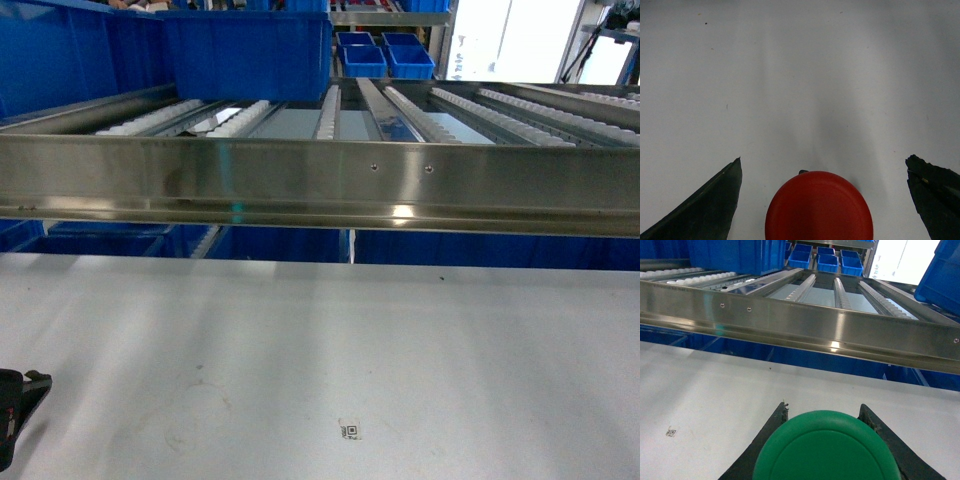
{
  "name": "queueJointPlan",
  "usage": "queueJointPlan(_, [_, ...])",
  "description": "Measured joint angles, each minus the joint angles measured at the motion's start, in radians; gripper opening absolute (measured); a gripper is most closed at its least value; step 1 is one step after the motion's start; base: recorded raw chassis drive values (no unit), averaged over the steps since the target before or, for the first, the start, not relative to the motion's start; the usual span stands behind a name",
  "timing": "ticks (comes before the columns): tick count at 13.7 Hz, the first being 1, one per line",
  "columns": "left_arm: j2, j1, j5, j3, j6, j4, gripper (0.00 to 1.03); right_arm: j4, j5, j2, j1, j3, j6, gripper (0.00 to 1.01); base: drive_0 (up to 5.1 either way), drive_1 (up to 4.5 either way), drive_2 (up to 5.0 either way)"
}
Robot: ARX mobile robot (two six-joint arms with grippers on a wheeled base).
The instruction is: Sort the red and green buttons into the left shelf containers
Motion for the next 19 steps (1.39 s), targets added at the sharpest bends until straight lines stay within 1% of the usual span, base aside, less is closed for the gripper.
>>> queueJointPlan(2, [0.014, 0.013, 0.029, -0.001, 0.004, 0.000, 0.98, 0.000, 0.000, 0.000, 0.000, 0.000, 0.000, 0.34, 0.0, 0.00, 0.0])
queueJointPlan(4, [0.033, 0.024, 0.071, -0.007, 0.003, 0.042, 0.98, 0.000, 0.000, 0.000, 0.000, 0.000, 0.000, 0.34, 0.0, 0.00, 0.0])
queueJointPlan(7, [0.034, 0.026, 0.087, -0.015, 0.000, 0.055, 0.97, 0.000, 0.000, 0.000, 0.000, 0.000, 0.000, 0.34, 0.0, 0.00, 0.0])
queueJointPlan(8, [0.037, 0.026, 0.084, -0.019, -0.001, 0.066, 0.85, 0.000, 0.000, 0.000, 0.000, 0.000, 0.000, 0.34, 0.0, 0.00, 0.0])
queueJointPlan(11, [0.046, 0.019, 0.072, -0.050, -0.006, 0.094, 0.34, 0.000, 0.000, 0.000, 0.000, 0.000, 0.000, 0.34, 0.0, 0.00, 0.0])
queueJointPlan(12, [0.046, 0.026, 0.073, -0.067, -0.021, 0.114, 0.26, 0.000, 0.000, 0.000, 0.000, 0.000, 0.000, 0.34, 0.0, 0.00, 0.0])
queueJointPlan(13, [0.026, 0.029, 0.084, -0.077, -0.035, 0.122, 0.26, 0.000, 0.000, 0.000, 0.000, 0.000, 0.000, 0.34, 0.0, 0.00, 0.0])
queueJointPlan(14, [-0.032, 0.032, 0.094, -0.079, -0.060, 0.103, 0.26, 0.000, 0.000, 0.000, 0.000, 0.000, 0.000, 0.34, 0.0, 0.00, 0.0])
queueJointPlan(16, [-0.214, 0.019, 0.095, -0.078, -0.133, 0.080, 0.26, 0.000, 0.000, 0.000, 0.000, 0.000, 0.000, 0.34, 0.0, 0.00, 0.0])
queueJointPlan(17, [-0.326, 0.005, 0.095, -0.078, -0.190, 0.026, 0.25, 0.000, 0.000, 0.000, 0.000, 0.000, 0.000, 0.34, 0.0, 0.00, 0.0])
queueJointPlan(18, [-0.444, -0.030, 0.083, -0.080, -0.232, -0.021, 0.25, 0.000, 0.000, 0.000, 0.000, 0.000, 0.000, 0.34, 0.0, 0.00, 0.0])
queueJointPlan(19, [-0.470, -0.035, 0.082, -0.080, -0.241, -0.033, 0.25, 0.000, 0.000, 0.000, 0.000, 0.000, 0.000, 0.34, 0.0, 0.00, 0.0])
